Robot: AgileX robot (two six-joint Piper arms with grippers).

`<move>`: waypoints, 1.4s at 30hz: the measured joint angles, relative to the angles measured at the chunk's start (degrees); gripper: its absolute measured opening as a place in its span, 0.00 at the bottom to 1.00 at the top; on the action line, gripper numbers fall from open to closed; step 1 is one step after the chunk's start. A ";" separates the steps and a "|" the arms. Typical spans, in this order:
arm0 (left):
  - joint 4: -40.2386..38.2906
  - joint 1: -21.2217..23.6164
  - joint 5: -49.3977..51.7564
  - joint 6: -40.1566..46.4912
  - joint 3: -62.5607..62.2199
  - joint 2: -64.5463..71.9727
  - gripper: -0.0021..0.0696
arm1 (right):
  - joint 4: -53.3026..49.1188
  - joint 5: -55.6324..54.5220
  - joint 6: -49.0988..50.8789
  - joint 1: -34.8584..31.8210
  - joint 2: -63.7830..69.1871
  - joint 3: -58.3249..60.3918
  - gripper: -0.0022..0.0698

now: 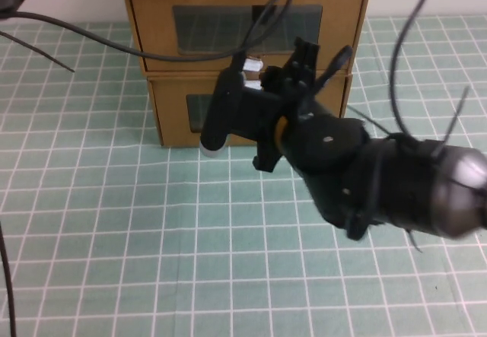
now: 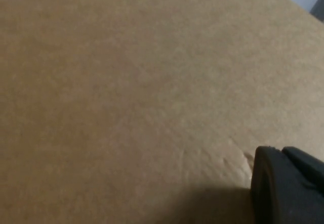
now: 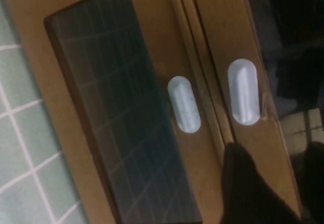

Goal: Open the shoe box
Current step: 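Pull the top drawer of the cardboard box fully open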

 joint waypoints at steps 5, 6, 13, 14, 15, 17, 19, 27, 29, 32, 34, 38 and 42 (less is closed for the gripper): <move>-5.37 2.75 2.92 0.00 -0.72 1.11 0.02 | 0.00 3.21 -2.94 0.00 6.10 -6.01 0.37; -5.91 3.04 3.31 0.00 -0.72 1.21 0.02 | 0.00 3.37 -3.38 0.00 7.20 -7.08 0.38; -7.25 3.87 5.67 0.09 -0.85 1.23 0.02 | 0.00 6.06 -4.24 0.05 12.92 -13.46 0.38; -7.37 3.97 5.75 0.09 -0.85 1.23 0.02 | 0.00 6.32 -4.24 0.05 13.33 -13.98 0.38; -7.45 3.97 5.87 0.09 -0.85 1.23 0.02 | 0.00 6.45 -4.24 0.05 13.50 -14.54 0.38; -7.59 3.97 5.87 0.09 -0.85 1.23 0.02 | 0.00 6.45 -4.24 0.05 13.87 -15.14 0.38; -7.63 3.97 5.87 0.09 -0.85 1.23 0.02 | 0.00 6.31 -4.24 0.05 14.10 -15.54 0.38; -8.41 3.97 6.09 0.09 -0.85 1.33 0.02 | -0.10 4.28 -4.24 -2.31 15.63 -16.80 0.36; -8.49 3.97 6.09 0.09 -0.85 1.33 0.02 | -0.10 4.19 -4.24 -2.82 16.02 -17.13 0.34; -8.49 3.97 6.09 0.13 -0.85 1.34 0.02 | -0.45 4.15 -4.24 -3.06 16.49 -17.83 0.25; -8.49 3.97 6.09 0.13 -0.85 1.44 0.02 | -0.58 4.30 -4.24 -3.11 16.49 -17.94 0.14; -8.49 3.97 6.09 0.13 -0.85 1.44 0.02 | -0.67 4.65 -4.24 -3.20 16.49 -18.06 0.06; -8.38 3.97 6.09 0.13 -0.85 1.44 0.02 | -0.67 6.19 -4.36 -2.41 16.38 -17.74 0.05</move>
